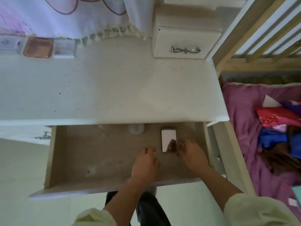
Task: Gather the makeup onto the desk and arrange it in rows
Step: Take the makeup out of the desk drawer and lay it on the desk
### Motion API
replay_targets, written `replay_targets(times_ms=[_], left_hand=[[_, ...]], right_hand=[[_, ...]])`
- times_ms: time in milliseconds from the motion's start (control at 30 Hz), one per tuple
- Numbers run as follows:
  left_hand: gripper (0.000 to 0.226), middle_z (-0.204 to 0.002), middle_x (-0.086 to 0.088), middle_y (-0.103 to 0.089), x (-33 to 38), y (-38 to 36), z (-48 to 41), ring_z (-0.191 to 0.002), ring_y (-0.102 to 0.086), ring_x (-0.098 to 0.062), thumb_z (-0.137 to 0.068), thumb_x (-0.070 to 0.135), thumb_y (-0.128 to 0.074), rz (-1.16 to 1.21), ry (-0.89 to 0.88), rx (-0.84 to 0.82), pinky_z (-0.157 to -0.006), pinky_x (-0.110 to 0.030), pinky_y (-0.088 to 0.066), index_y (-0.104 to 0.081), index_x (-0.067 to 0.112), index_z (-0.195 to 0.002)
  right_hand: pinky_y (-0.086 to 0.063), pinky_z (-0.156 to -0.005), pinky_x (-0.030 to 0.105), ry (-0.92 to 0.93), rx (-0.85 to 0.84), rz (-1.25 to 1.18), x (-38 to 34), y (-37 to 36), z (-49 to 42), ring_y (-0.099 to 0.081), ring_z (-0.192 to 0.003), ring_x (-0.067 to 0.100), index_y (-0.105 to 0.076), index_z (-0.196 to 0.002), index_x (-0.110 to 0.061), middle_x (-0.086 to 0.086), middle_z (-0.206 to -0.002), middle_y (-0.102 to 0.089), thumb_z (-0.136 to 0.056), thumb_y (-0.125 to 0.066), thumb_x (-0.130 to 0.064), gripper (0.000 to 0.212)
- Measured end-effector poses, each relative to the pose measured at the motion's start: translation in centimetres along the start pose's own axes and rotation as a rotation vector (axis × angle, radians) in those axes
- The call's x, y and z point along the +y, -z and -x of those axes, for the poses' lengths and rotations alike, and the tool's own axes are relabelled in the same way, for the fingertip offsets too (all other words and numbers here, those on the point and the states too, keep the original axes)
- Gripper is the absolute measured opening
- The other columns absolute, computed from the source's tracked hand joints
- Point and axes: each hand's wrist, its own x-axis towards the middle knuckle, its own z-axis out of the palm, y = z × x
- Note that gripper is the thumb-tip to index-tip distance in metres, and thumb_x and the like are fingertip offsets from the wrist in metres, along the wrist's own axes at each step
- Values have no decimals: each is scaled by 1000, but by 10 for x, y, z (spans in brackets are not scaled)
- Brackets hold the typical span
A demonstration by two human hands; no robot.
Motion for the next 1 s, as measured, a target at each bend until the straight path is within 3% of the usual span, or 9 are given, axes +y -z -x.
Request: replay_targets(times_ms=[133,233,400,500,600,767,1000], left_hand=[[34,-132,-8,-43,4,-29,-27,-116,-44,-23,-100,25,-38,-51,-14,-38,-95,-35,-43,-44,12,-130],[32,-121,-9,-51,7,-45,-55,-106,-47,-22,-100,34,-35,-104,21,16,-84,-33,-45,-49,12,-119],[63,-123,-10,-47,24,-54,-81,-115,-46,-25,-89,59,-49,-108,180,122,-86,-33,-42,-41,7,-123],[80,-125,-9,-45,34,-62,-93,-119,-43,-25,-79,72,-53,-195,233,128,-86,-32,-42,-38,7,-124],[83,-128,-8,-40,45,-68,-103,-121,-40,-24,-75,71,-58,-256,245,105,-85,-33,-44,-36,10,-127],[82,-130,-8,-38,55,-72,-108,-122,-39,-25,-72,57,-71,-76,276,55,-89,-35,-43,-36,10,-128],[77,-131,-11,-40,49,-63,-112,-117,-46,-27,-75,44,-74,-57,249,-15,-88,-32,-43,-34,8,-129]], right_hand=[[-45,-85,33,-22,-78,156,32,-4,-17,-51,-111,26,-46,-127,-12,9,-125,-50,-91,-58,-20,38],[-43,-94,36,43,-133,270,44,-4,-33,-44,-120,27,-40,-132,-15,9,-132,-45,-86,-65,-28,54],[-38,-102,37,77,-240,399,51,-4,-52,-36,-128,28,-31,-141,-14,9,-140,-36,-80,-73,-35,77],[-37,-103,35,121,-234,454,55,-10,-57,-37,-128,27,-31,-141,-15,8,-141,-36,-82,-71,-32,73],[-36,-103,33,100,-266,474,59,-13,-60,-36,-130,26,-33,-139,-14,8,-141,-36,-81,-71,-32,71],[-45,-95,31,-66,-345,390,57,-13,-61,-45,-124,25,-26,-141,-12,8,-135,-42,-74,-78,-37,89],[-49,-82,28,-31,-321,415,49,-18,-50,-58,-108,19,-35,-134,-19,2,-120,-58,-83,-68,-41,64]])
